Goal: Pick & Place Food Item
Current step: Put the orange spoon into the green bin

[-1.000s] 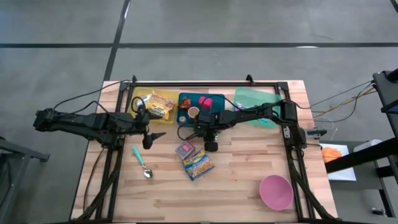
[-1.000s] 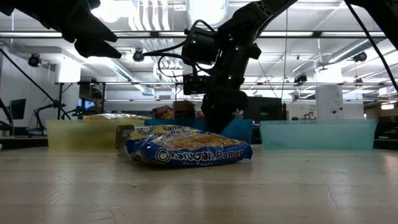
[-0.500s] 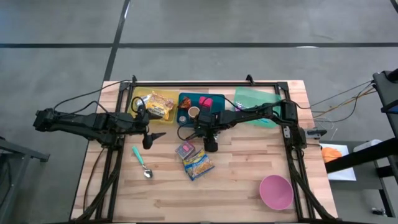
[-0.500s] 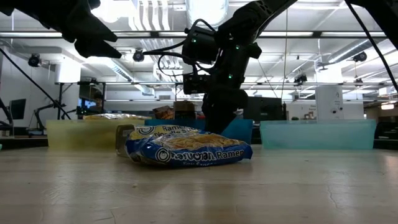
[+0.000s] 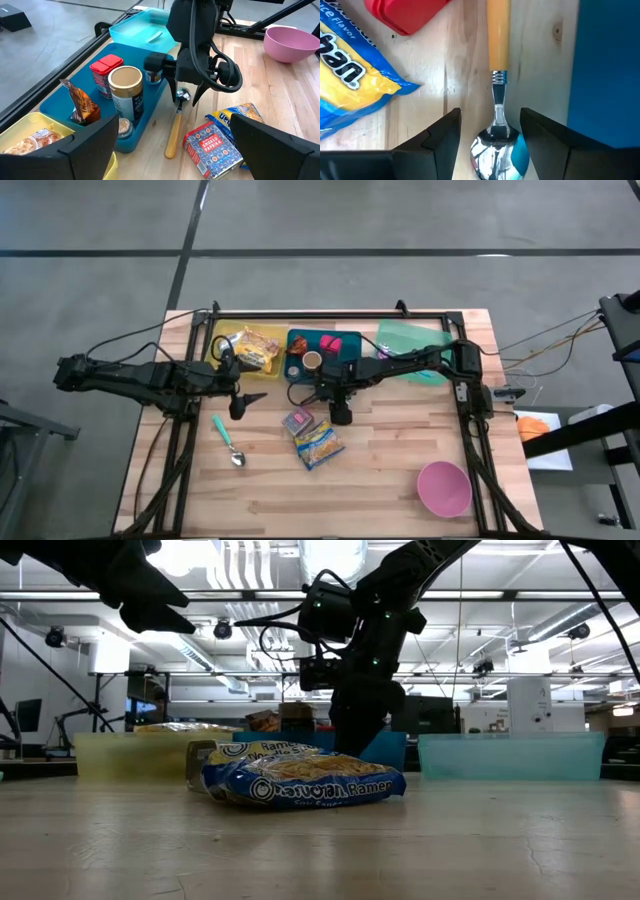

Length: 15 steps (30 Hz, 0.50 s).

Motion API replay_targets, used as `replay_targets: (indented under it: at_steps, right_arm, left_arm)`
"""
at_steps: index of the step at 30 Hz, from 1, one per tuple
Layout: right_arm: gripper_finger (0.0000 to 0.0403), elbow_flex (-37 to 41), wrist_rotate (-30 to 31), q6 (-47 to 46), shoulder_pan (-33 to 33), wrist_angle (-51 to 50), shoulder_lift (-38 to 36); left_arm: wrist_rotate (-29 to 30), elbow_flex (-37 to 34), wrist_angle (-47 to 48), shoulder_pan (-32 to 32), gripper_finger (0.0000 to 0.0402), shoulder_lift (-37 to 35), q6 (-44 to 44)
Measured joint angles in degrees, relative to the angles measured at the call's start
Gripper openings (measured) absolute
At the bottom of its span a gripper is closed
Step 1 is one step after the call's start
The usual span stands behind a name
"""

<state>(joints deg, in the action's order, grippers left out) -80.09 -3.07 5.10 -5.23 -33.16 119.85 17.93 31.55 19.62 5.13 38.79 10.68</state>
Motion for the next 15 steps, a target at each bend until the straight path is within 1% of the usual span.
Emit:
replay_targets:
  at_steps: [15]
  right_arm:
    - [0.0203, 0.68, -0.23, -0.40, -0.04, 2.32, -0.02]
  left_arm:
    - [-0.02, 0.00, 0.00, 0.00, 0.0387, 0.00, 0.22]
